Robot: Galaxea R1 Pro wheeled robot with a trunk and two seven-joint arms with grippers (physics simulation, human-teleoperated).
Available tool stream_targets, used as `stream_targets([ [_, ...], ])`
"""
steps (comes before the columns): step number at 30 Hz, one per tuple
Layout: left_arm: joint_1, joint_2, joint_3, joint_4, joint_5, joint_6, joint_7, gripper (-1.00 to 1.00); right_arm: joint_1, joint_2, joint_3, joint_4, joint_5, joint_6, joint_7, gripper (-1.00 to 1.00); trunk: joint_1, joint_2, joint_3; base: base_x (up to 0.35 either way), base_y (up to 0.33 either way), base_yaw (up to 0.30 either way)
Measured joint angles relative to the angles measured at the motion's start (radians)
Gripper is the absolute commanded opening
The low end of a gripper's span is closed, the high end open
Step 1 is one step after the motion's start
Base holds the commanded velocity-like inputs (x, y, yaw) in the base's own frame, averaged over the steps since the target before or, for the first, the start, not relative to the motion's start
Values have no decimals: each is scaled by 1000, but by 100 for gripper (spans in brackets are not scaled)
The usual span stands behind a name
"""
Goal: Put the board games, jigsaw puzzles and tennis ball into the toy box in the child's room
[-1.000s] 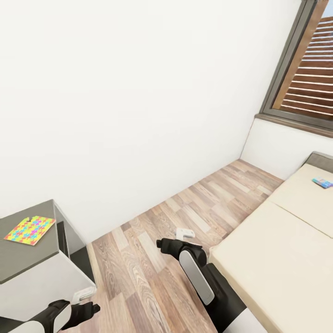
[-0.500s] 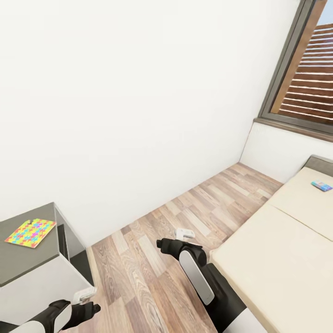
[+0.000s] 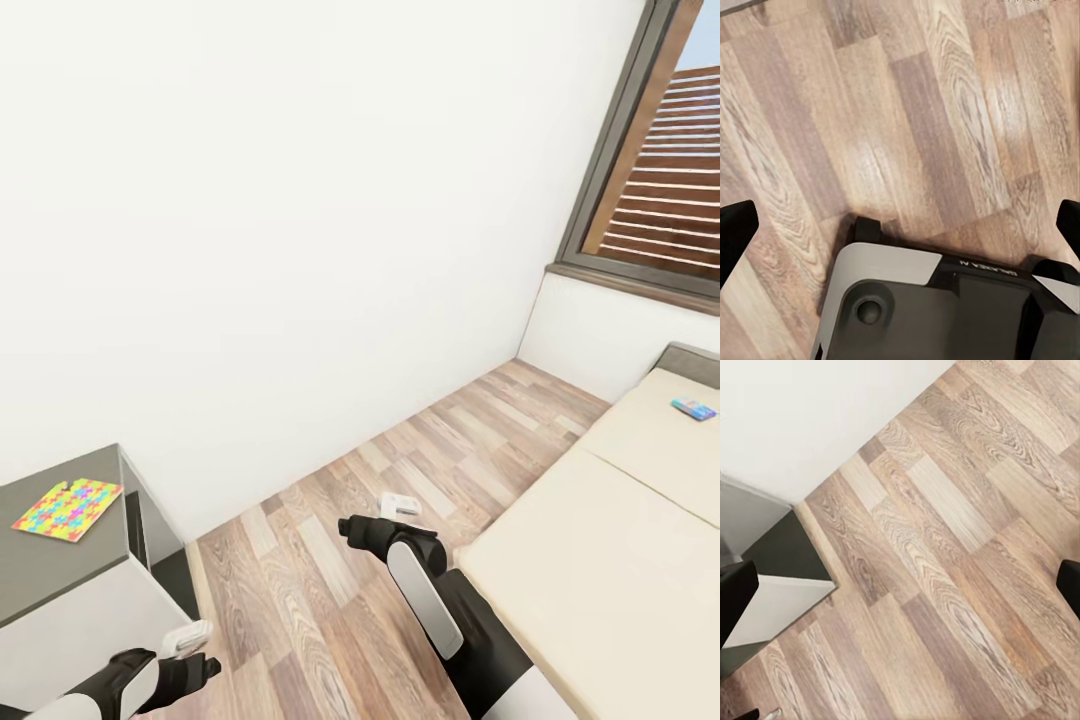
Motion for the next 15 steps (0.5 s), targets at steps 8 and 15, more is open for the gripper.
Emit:
stream_targets([
  [8, 1, -1, -1, 0, 0, -6, 0, 100, 0, 0, 0, 0, 0, 0, 0, 100, 0, 0, 13, 0, 0, 0],
  [15, 5, 0, -1, 0, -1, -10, -1, 100, 0, 0, 0, 0, 0, -1, 0, 100, 0, 0, 25, 0, 0, 0],
])
